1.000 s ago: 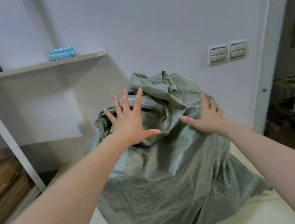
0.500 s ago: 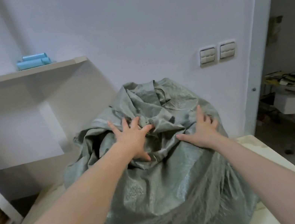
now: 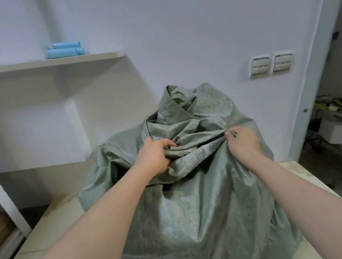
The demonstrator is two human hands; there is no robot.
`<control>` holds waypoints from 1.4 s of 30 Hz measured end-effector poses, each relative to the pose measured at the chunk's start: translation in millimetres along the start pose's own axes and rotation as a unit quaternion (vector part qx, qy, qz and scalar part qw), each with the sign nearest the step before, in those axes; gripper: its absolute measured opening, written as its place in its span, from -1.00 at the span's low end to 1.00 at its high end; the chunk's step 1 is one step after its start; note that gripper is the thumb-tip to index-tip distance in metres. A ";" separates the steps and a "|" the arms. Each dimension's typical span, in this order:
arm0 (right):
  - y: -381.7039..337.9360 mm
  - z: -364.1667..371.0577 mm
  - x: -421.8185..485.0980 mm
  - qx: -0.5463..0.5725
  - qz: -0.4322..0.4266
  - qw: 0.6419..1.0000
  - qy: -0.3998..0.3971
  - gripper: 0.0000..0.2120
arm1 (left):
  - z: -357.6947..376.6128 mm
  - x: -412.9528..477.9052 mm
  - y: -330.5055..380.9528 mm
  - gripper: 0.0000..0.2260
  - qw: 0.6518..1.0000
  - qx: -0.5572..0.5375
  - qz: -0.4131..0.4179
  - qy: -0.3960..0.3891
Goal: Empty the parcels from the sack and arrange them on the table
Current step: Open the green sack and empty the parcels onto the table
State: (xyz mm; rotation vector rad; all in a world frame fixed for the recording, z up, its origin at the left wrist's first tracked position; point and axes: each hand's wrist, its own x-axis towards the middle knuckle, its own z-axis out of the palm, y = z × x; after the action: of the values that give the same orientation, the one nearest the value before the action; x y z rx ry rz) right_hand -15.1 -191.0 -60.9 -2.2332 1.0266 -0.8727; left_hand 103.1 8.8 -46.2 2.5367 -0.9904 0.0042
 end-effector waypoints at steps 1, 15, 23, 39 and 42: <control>-8.6 -1.9 -5.3 0.016 -0.003 1.000 0.007 -0.76 | -1.4 -2.3 -4.1 -0.57 0.998 -0.062 -0.007 0.029; -79.0 -2.5 -58.6 0.371 0.002 0.925 -0.084 -0.80 | -31.6 -50.0 30.4 0.12 0.955 -0.286 -0.056 -0.053; -73.0 -10.1 -84.4 0.411 0.002 0.897 -0.160 -0.79 | -1.5 -47.3 33.5 -0.09 0.981 -0.172 -0.089 0.012; 28.3 -20.0 -20.1 0.017 0.066 0.995 -0.075 -0.21 | 30.0 -19.5 41.5 0.01 0.966 -0.193 -0.112 0.129; 46.7 -17.0 2.1 0.021 0.131 0.984 -0.117 0.02 | 31.1 -6.9 49.7 -0.08 0.986 -0.144 -0.060 0.049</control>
State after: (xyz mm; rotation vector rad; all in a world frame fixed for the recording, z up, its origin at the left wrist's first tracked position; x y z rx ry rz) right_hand -47.8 -222.7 -80.9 -2.0475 1.1429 -0.5006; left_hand 61.2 -31.3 -56.9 2.3017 -0.7400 -0.0454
